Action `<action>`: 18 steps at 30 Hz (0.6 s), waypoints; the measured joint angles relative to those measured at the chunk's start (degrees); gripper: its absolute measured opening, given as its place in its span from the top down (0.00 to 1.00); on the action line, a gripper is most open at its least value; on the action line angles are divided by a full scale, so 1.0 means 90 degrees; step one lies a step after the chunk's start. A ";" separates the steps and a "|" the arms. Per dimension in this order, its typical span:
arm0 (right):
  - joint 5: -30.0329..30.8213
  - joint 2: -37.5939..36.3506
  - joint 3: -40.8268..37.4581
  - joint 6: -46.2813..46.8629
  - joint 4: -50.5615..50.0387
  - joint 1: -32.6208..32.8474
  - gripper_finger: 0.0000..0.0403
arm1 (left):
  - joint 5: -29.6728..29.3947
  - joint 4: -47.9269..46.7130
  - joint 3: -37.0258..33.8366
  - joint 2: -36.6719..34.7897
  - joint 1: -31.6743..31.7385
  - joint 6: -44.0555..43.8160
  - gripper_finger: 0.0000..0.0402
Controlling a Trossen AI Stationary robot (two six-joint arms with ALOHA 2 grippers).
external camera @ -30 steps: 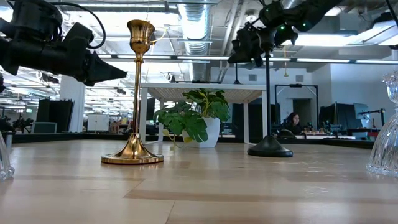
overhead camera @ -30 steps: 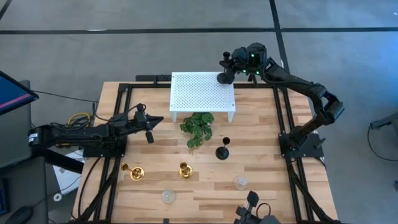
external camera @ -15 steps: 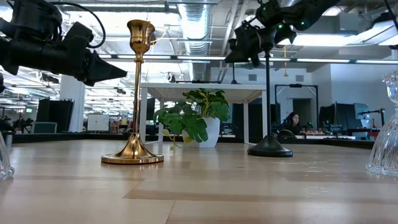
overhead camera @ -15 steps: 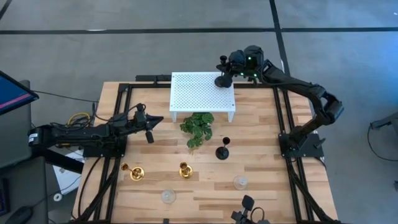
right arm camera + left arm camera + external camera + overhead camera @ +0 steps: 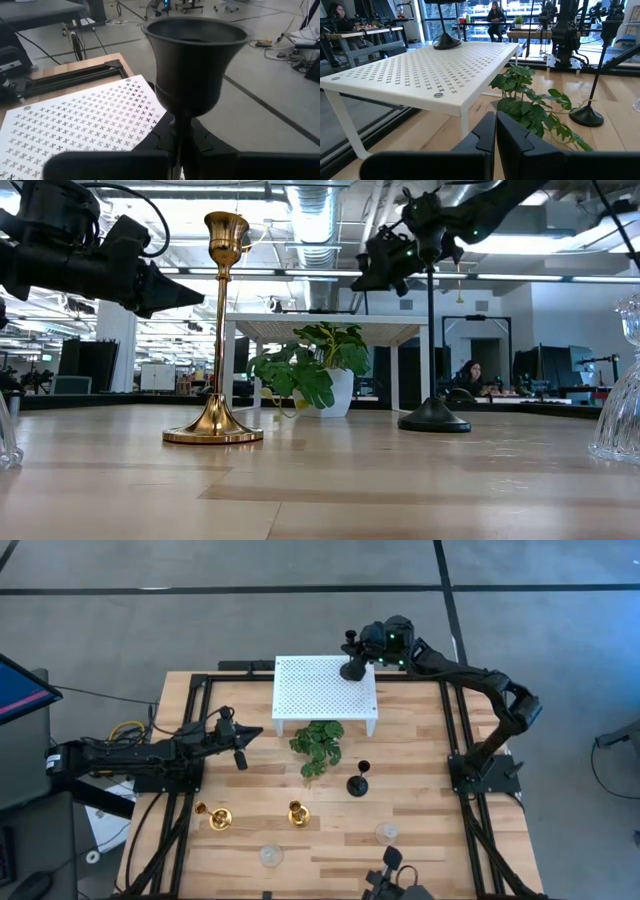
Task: Pick & Place candle stick holders
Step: Put the top black candle holder on the shelf
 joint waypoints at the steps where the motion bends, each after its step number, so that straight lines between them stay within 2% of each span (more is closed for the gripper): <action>1: 0.0016 -0.0039 -0.0007 -0.0005 -0.0032 -0.0024 1.00 | 0.0002 -0.0002 0.0000 0.0000 -0.0002 0.0000 0.96; 18: 0.0035 -0.0119 0.0010 -0.0185 -0.0381 -0.0111 1.00 | 0.0000 0.0000 0.0000 0.0000 0.0000 0.0000 0.96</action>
